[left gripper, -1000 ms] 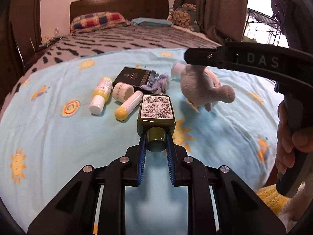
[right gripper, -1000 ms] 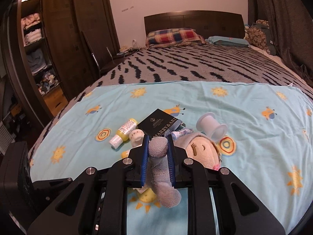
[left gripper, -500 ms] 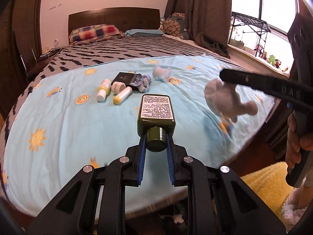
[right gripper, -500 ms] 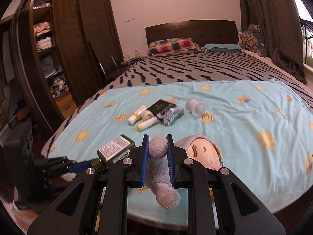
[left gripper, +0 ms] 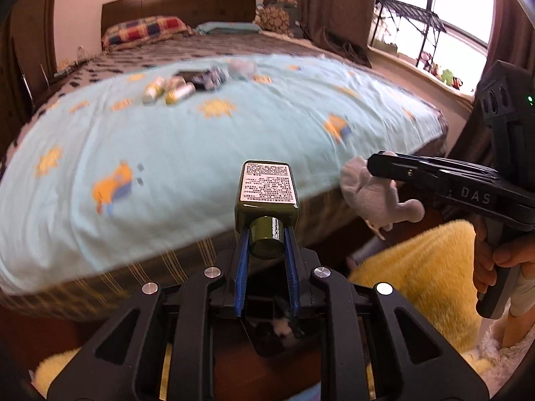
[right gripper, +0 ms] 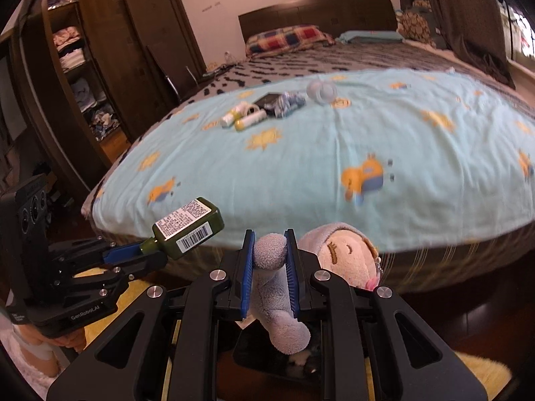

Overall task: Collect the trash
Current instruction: 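Lower both held items into the bin below the bed and open both tools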

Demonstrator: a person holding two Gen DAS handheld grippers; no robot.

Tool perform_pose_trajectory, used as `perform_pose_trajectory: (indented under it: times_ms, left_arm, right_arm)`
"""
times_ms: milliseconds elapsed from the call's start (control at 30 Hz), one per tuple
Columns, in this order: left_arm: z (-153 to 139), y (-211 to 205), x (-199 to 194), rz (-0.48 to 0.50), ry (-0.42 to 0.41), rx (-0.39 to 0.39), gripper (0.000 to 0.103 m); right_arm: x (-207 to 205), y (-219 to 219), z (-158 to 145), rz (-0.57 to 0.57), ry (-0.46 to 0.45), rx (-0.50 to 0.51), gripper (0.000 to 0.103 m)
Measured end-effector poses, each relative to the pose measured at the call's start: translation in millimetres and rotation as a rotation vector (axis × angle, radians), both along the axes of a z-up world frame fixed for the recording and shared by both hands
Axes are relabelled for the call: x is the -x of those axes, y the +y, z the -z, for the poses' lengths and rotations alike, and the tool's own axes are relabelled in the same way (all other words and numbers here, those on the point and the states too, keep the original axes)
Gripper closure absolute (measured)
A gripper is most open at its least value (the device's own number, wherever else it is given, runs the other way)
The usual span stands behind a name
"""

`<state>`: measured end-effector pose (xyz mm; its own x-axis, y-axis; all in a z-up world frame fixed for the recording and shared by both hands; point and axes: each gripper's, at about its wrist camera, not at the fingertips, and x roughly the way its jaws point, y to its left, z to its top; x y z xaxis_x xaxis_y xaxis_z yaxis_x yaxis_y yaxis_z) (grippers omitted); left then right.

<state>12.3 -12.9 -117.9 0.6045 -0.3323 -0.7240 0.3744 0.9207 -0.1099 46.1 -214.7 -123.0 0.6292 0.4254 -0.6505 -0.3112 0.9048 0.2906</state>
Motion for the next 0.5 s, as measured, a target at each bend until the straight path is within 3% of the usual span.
perform_pose_trajectory:
  times_ms: [233,500]
  left_arm:
    - [49,-9,11,0.024,0.115,-0.01,0.084]
    - [112,-11,-7,0.025,0.27,-0.037,0.084]
  right_arm:
    - [8,7,39,-0.012,0.091,0.006,0.084]
    - [4,20,92,-0.026,0.208,0.044,0.084]
